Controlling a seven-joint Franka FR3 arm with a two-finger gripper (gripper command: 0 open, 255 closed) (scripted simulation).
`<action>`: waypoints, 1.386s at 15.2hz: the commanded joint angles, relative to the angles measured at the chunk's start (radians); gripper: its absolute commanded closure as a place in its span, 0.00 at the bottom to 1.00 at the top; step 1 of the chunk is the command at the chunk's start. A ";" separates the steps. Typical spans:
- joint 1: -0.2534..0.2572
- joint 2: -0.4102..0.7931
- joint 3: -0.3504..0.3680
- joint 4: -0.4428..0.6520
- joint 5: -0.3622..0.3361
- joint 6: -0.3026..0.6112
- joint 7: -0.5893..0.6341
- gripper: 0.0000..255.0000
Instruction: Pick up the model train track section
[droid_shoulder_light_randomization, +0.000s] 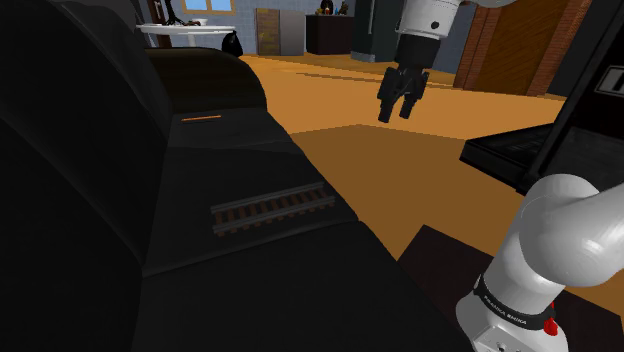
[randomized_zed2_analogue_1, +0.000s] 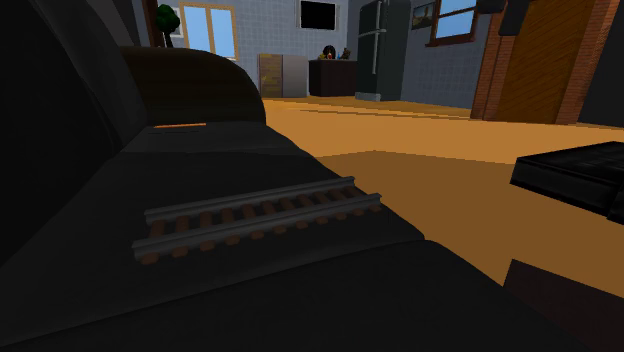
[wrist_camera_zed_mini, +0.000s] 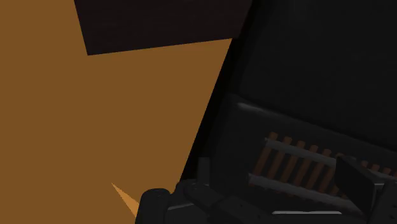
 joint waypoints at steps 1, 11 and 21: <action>0.000 0.000 0.000 0.000 0.000 0.000 0.000 0.00; 0.161 0.418 -0.133 0.153 0.032 0.149 -0.497 0.00; 0.260 0.822 -0.130 0.406 0.115 0.167 -0.947 0.00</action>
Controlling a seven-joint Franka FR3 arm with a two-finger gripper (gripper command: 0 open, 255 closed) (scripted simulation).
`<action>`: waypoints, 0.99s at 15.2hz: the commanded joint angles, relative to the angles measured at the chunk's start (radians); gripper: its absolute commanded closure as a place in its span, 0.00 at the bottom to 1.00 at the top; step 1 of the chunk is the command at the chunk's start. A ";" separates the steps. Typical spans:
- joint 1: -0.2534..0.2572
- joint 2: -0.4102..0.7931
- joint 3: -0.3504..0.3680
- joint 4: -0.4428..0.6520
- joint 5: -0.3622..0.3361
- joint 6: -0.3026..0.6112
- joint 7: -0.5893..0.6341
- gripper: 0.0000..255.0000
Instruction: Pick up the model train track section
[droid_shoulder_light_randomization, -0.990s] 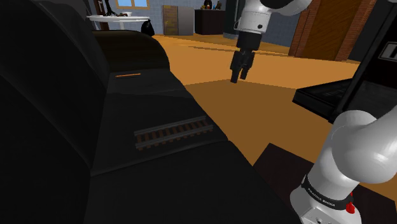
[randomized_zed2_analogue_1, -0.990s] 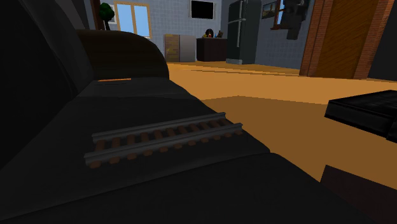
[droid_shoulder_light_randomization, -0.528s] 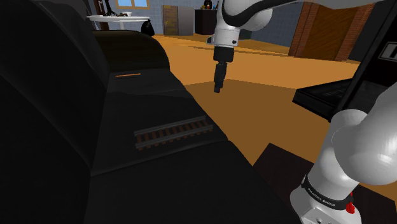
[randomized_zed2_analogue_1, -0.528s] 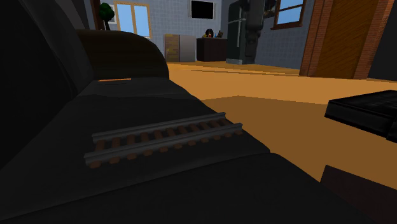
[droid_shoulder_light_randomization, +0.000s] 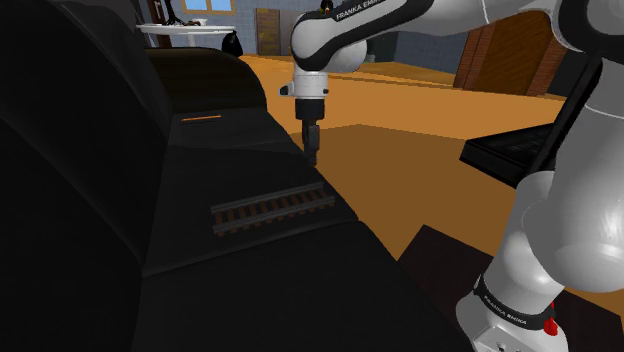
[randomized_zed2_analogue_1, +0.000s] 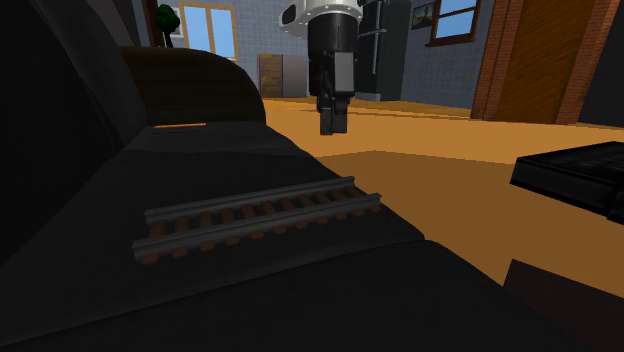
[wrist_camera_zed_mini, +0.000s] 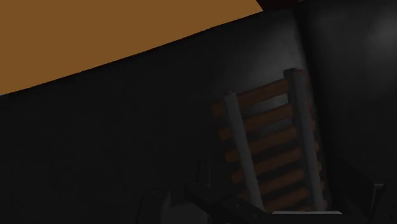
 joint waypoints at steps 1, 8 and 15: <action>0.013 0.074 0.013 0.051 0.012 -0.002 -0.087 0.00; 0.028 0.190 0.043 0.095 0.025 0.037 -0.201 0.00; 0.028 0.210 0.044 0.071 0.031 0.080 -0.211 1.00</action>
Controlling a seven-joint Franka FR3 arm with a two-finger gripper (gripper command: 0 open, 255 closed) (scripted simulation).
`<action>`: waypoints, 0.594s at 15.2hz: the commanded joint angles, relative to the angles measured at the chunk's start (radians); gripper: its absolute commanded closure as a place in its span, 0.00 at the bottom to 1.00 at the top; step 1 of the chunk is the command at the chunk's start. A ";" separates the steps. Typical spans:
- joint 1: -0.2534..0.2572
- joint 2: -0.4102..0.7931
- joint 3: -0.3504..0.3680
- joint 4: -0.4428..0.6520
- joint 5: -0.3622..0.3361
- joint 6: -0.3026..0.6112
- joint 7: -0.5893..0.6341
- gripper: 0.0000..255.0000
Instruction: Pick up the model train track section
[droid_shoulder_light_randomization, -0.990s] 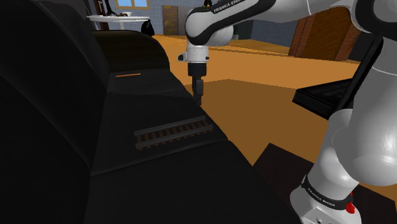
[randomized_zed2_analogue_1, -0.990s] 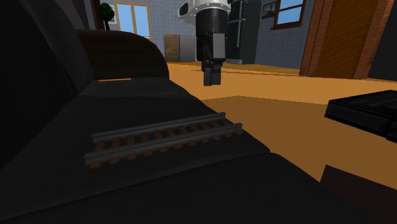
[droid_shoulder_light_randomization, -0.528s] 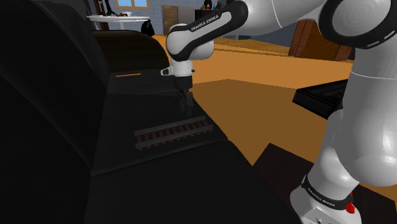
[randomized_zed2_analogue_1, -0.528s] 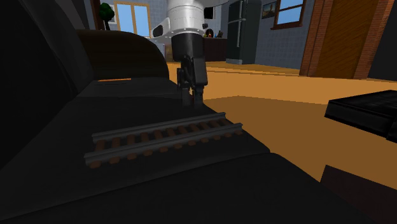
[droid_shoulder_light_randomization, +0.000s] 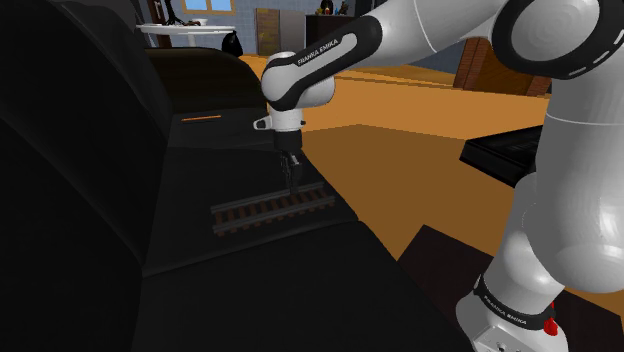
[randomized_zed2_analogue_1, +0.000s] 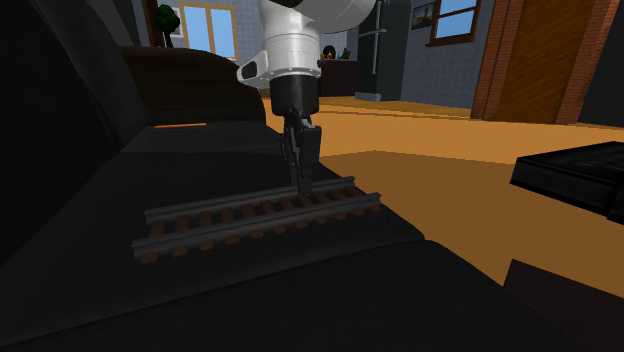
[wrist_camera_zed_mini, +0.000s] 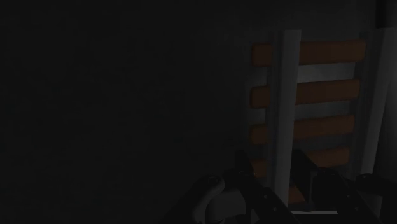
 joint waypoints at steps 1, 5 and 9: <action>0.000 0.001 0.000 -0.001 0.000 0.001 0.000 1.00; 0.000 0.001 0.000 -0.001 0.000 0.001 -0.001 1.00; 0.000 -0.007 0.000 0.004 -0.002 -0.011 0.003 1.00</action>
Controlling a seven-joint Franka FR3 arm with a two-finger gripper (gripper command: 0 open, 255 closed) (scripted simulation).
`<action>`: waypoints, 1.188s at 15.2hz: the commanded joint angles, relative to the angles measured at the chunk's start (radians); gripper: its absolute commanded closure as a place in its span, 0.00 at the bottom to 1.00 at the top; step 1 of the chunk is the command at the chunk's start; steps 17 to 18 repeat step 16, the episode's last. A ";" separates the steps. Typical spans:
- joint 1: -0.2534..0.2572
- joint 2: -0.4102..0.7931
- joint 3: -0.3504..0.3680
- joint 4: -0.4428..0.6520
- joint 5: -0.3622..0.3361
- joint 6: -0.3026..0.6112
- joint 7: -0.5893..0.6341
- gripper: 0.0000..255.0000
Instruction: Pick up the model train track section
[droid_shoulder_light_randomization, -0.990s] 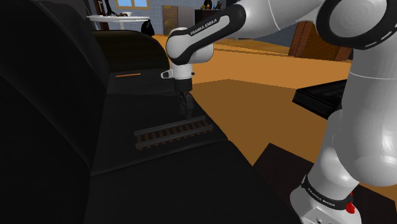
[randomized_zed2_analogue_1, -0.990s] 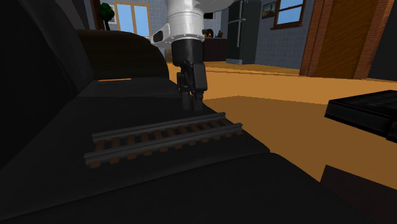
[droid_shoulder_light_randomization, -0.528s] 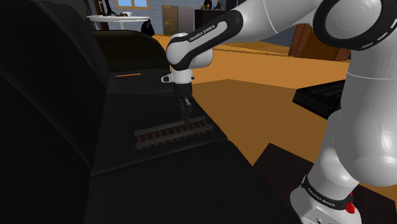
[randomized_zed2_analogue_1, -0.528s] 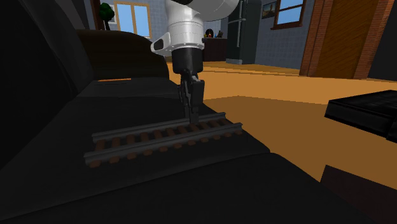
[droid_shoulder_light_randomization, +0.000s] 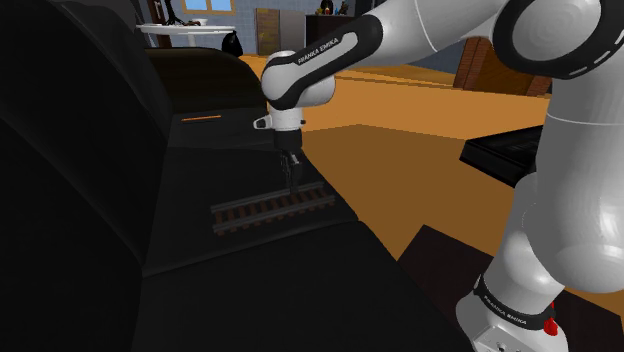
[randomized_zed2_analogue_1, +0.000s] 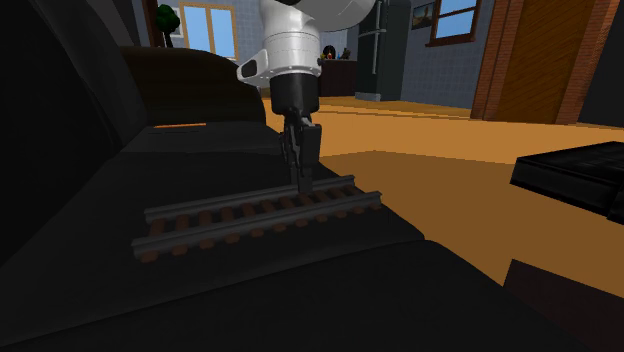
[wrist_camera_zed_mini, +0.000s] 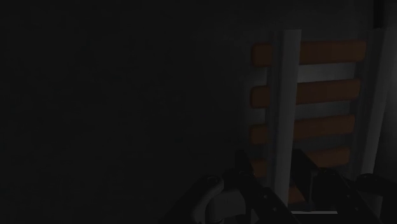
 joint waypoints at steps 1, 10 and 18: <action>0.000 -0.009 -0.001 0.009 -0.003 -0.018 0.004 1.00; -0.001 -0.046 -0.003 0.083 -0.015 -0.126 0.027 1.00; -0.002 -0.058 -0.004 0.123 -0.019 -0.177 0.037 1.00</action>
